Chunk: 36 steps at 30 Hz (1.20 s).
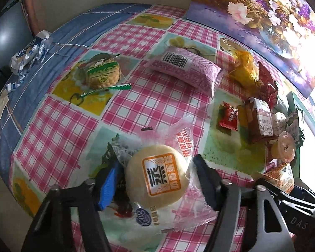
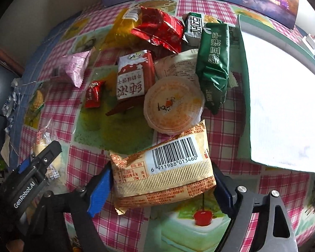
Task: Organize snacks
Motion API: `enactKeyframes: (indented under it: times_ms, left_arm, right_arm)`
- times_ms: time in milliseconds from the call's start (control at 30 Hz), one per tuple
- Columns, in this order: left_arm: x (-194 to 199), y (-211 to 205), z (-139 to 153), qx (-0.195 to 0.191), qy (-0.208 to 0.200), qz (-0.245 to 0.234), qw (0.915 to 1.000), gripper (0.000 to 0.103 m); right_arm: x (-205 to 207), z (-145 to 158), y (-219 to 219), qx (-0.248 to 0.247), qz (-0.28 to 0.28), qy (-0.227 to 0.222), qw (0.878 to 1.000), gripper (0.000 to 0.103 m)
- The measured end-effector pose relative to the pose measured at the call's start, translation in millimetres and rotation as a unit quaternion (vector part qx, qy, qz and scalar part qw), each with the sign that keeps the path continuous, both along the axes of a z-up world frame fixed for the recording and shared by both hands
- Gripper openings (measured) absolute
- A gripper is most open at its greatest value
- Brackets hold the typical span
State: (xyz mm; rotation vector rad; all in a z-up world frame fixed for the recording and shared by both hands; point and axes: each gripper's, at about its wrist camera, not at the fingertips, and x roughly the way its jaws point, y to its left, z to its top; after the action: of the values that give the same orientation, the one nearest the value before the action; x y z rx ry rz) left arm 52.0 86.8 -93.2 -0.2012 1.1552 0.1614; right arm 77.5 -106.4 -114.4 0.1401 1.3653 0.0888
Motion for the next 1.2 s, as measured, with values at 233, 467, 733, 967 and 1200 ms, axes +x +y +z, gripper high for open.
enactKeyframes:
  times_ms: [233, 467, 733, 967, 1200]
  left_arm:
    - [-4.3, -2.8, 5.3, -0.009, 0.000, -0.002, 1.0000, 0.056]
    - [-9.3, -7.0, 25.9, -0.009, -0.013, 0.002, 0.9999, 0.056]
    - [-7.7, -32.9, 66.2, 0.000, -0.045, -0.015, 0.9989, 0.056]
    - [4.2, -74.1, 92.3, 0.003, -0.055, -0.045, 0.9975, 0.056]
    - [29.9, -139.2, 115.7, 0.003, -0.059, -0.101, 0.9931, 0.056]
  right_arm:
    - [4.0, 1.2, -9.6, 0.021, -0.004, 0.000, 1.000, 0.081]
    - [-4.7, 27.5, -27.3, 0.062, -0.017, -0.022, 0.998, 0.081]
    - [-13.2, 68.3, -59.4, 0.081, -0.053, -0.100, 0.990, 0.081]
    - [-16.1, 95.9, -109.1, 0.053, -0.139, -0.159, 0.976, 0.081]
    - [-4.5, 98.3, -168.4, -0.013, -0.241, -0.176, 0.954, 0.081]
